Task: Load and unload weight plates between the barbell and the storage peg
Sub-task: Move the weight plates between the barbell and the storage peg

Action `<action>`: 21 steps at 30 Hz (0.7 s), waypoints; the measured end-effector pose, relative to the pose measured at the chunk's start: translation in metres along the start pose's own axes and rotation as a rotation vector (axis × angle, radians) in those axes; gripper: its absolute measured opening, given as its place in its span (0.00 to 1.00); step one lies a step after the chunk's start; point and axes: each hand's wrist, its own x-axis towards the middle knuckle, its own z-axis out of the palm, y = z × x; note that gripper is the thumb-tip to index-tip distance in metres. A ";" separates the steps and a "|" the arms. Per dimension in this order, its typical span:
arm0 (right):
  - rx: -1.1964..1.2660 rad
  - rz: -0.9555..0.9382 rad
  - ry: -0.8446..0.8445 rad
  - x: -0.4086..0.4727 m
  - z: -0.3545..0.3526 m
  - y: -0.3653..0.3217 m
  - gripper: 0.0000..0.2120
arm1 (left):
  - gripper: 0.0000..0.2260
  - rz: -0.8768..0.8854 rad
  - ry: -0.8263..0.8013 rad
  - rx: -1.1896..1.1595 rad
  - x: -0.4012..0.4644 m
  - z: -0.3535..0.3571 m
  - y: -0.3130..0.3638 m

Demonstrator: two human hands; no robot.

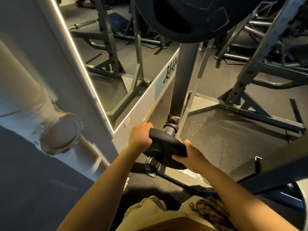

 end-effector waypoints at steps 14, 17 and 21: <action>0.085 0.084 -0.031 0.002 0.008 0.006 0.23 | 0.12 0.196 -0.002 0.014 0.007 0.010 -0.012; -0.150 -0.023 -0.025 0.007 -0.001 -0.030 0.22 | 0.14 0.000 -0.055 -0.350 -0.004 0.004 -0.036; -0.358 -0.100 -0.030 0.015 -0.002 -0.071 0.23 | 0.19 -0.171 -0.113 -0.556 -0.012 0.007 -0.061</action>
